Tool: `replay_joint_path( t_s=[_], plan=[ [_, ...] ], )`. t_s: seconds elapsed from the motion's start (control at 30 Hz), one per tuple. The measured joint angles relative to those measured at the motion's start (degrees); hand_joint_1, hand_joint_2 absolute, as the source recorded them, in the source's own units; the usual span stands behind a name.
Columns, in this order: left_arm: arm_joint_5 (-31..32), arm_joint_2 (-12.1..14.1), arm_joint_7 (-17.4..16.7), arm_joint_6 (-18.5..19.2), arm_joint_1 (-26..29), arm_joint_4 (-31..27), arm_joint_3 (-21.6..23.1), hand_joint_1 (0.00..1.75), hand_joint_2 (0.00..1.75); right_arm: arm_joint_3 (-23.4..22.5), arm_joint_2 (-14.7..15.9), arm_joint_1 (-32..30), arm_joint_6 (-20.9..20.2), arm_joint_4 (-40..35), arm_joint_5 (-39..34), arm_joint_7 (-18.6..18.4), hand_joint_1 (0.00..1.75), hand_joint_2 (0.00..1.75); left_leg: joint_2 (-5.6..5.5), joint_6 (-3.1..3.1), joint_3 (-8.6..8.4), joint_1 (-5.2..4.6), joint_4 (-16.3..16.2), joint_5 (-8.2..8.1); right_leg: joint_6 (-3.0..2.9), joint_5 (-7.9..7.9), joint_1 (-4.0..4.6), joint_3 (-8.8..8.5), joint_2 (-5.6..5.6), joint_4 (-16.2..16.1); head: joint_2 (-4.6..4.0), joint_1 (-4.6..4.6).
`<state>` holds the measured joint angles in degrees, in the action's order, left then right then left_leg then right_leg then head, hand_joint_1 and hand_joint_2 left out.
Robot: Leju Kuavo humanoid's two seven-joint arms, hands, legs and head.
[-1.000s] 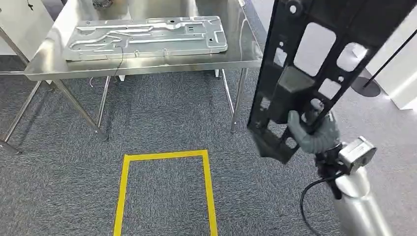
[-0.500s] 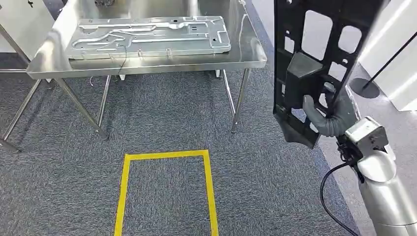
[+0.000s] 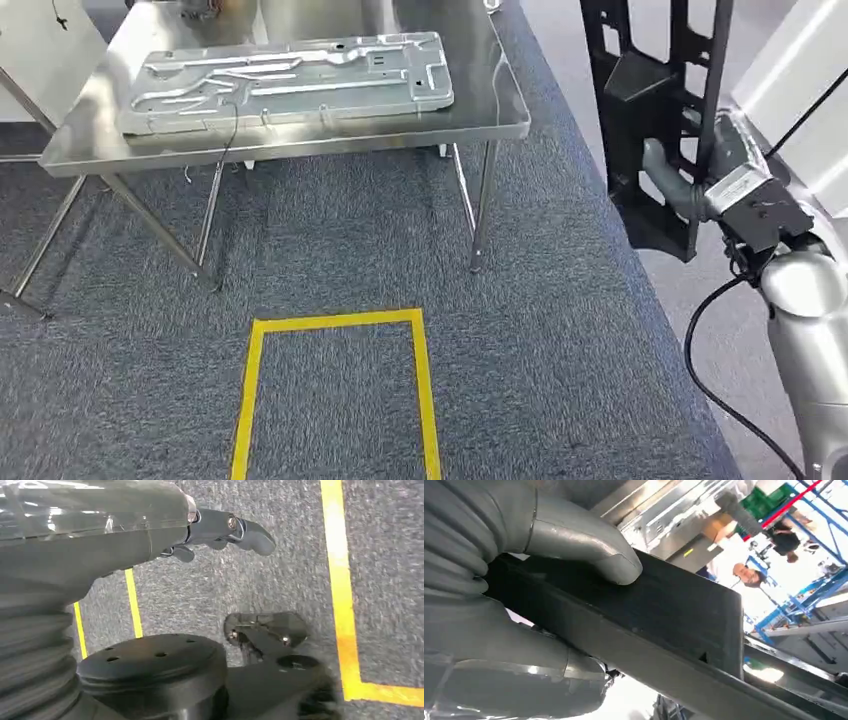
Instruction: Take the parts from the cabinet and place them on the table.
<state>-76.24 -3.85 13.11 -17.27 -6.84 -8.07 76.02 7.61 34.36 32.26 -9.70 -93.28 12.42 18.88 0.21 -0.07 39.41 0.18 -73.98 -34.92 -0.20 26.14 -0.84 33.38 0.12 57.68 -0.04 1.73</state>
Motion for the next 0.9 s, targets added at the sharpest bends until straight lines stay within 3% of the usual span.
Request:
replay_joint_path(
  t_s=[0.03,0.07,0.1,0.17,0.2,0.23,0.27,0.33,0.4,0.43,0.53,0.57,0.6,0.63,0.7,0.73,0.77,0.8,0.87,0.9],
  plan=[
    [-0.1,0.0,0.0,0.0,0.1,0.0,0.0,0.0,1.75,0.2,0.2,0.0,0.1,0.4,0.4,0.0,1.75,1.75,0.0,0.08,2.17,0.0,-2.9,-0.09,-0.13,0.33,0.19,-0.4,0.03,0.0,0.0,-0.02],
    [-0.3,0.0,0.0,0.0,0.1,0.0,0.0,0.0,1.75,0.4,0.4,0.0,0.5,0.8,1.4,0.0,1.75,1.75,0.0,0.28,3.0,-0.05,-2.9,1.3,-0.19,0.73,0.39,-0.9,0.09,0.0,0.0,0.0],
    [-0.5,0.0,0.0,0.0,0.0,0.0,0.0,0.0,1.75,0.6,0.5,0.2,0.8,1.2,2.6,0.1,1.75,1.75,-0.02,0.65,2.4,-0.15,-0.1,4.04,-0.25,1.19,0.59,-1.52,0.17,0.0,0.0,0.0],
    [-0.6,0.0,-0.1,0.0,0.1,0.0,0.0,0.0,1.75,1.2,0.5,1.2,1.5,2.1,4.4,0.3,1.75,1.75,-0.07,1.95,-1.18,-0.61,10.1,10.8,-0.25,2.1,0.96,-2.83,0.39,0.0,0.0,-0.02],
    [-0.7,0.2,-0.1,-0.1,0.2,0.0,0.0,0.0,1.75,1.6,0.5,1.7,2.4,2.6,6.0,0.3,1.75,1.75,-0.2,2.84,-2.55,-1.07,13.6,11.91,-0.21,2.51,0.67,-3.18,0.45,-0.2,0.0,-0.02],
    [-0.9,0.4,-0.1,-0.1,0.2,0.1,0.0,0.0,1.75,2.0,0.6,2.7,2.8,3.2,7.0,0.4,1.75,1.75,-0.11,2.98,-3.39,-1.12,14.6,11.09,0.25,2.77,1.13,-3.25,0.71,-0.1,0.0,0.0],
    [-0.9,0.4,-0.1,-0.1,0.1,0.1,0.0,0.0,1.75,2.6,0.7,3.3,3.1,3.9,8.0,0.3,1.75,1.75,-0.06,2.6,-3.75,-1.33,15.1,10.67,0.7,2.73,0.73,-3.22,0.79,-0.4,0.0,0.0],
    [-1.0,0.4,-0.1,-0.1,0.2,0.1,0.0,0.0,1.75,3.6,1.2,4.1,4.3,4.6,11.4,0.3,1.75,1.75,-0.11,3.06,-4.22,-1.32,16.4,10.45,1.6,2.02,0.62,-3.64,0.72,0.0,0.0,-0.02],
    [-1.1,0.4,0.0,-0.2,0.1,0.0,0.0,0.0,1.75,4.4,1.8,5.0,5.4,5.1,14.4,0.6,1.75,1.75,-0.31,3.3,-6.15,-0.81,17.7,10.66,1.89,2.52,0.44,-3.1,0.33,2.0,0.0,-0.04],
    [-1.1,0.4,0.0,-0.2,0.1,0.0,0.0,0.0,1.75,4.8,2.0,6.0,5.8,5.5,15.0,0.6,1.75,1.75,-0.35,3.43,-6.47,-0.8,18.0,10.57,2.08,3.52,0.34,-1.35,0.28,5.0,0.0,-0.07],
    [-1.2,0.2,0.1,-0.1,0.2,0.0,0.0,0.0,1.75,6.2,2.1,7.2,6.3,6.9,17.5,0.6,1.75,1.75,-0.4,3.26,-7.47,-0.59,18.0,9.55,3.22,8.06,-0.19,6.39,0.25,16.2,0.0,-0.04],
    [-1.3,0.2,0.1,-0.1,0.3,0.0,0.0,0.0,1.75,7.0,2.1,7.7,6.4,7.5,18.6,0.6,1.75,1.75,-0.41,3.08,-7.99,-0.47,18.0,9.15,3.31,7.79,-0.47,7.62,0.23,16.8,0.0,-0.04],
    [-1.5,0.2,0.1,-0.1,0.4,0.0,0.0,0.0,1.75,8.0,2.2,8.4,6.4,8.2,20.0,0.6,1.75,1.75,-0.42,2.84,-8.62,-0.28,18.0,8.67,3.66,5.86,-0.75,7.6,0.18,14.7,0.0,-0.04],
    [-1.6,0.2,0.1,-0.1,0.4,0.0,0.0,0.0,1.75,9.0,2.3,9.5,6.5,8.9,20.9,0.6,1.75,1.75,-0.42,2.6,-9.23,-0.12,17.9,8.13,4.0,2.96,-1.03,6.57,0.12,10.7,0.0,-0.04],
    [-1.7,0.2,0.1,-0.1,0.4,0.0,0.0,0.0,1.75,10.5,2.6,11.3,6.7,10.0,21.9,0.6,1.75,1.75,-0.41,1.84,-10.03,0.03,17.6,6.78,4.81,-4.73,-1.78,3.16,-0.47,-0.3,0.0,-0.04],
    [-1.7,0.3,0.1,-0.2,0.3,0.0,0.0,0.0,1.75,11.2,2.6,12.2,6.8,10.9,22.0,0.6,1.75,1.75,-0.41,1.48,-10.58,0.1,17.3,6.48,4.42,-2.78,-1.2,3.43,-0.48,-0.4,0.0,-0.04],
    [-1.7,0.3,0.1,-0.2,0.3,0.1,0.0,0.0,1.75,11.8,2.6,12.9,6.8,11.2,22.3,0.6,1.75,1.75,-0.43,1.04,-10.27,0.02,17.5,6.3,3.1,-2.82,-0.91,3.36,-0.51,-0.4,0.0,-0.02],
    [-1.7,0.3,0.1,-0.1,0.4,0.0,0.0,0.0,1.75,12.3,2.8,13.1,6.8,11.3,22.7,0.6,1.75,1.75,-0.41,0.65,-10.47,0.05,17.6,5.97,2.66,-3.34,-0.79,3.33,-0.29,-0.4,0.0,-0.02],
    [-1.9,0.3,0.1,-0.2,0.3,0.0,0.0,0.0,1.75,13.6,2.8,14.5,7.2,12.2,24.3,0.6,1.75,1.75,-0.38,0.15,-10.82,0.12,16.9,5.95,1.69,-2.8,-0.96,2.64,-0.12,-0.5,0.0,-0.02],
    [-1.9,0.3,0.1,-0.2,0.2,0.0,0.0,0.0,1.75,14.3,2.9,15.4,7.5,12.6,25.2,0.6,1.75,1.75,-0.42,-0.02,-10.06,0.29,15.1,5.97,1.35,-2.59,-1.0,2.09,-0.17,-0.6,0.0,-0.02]
  ],
)
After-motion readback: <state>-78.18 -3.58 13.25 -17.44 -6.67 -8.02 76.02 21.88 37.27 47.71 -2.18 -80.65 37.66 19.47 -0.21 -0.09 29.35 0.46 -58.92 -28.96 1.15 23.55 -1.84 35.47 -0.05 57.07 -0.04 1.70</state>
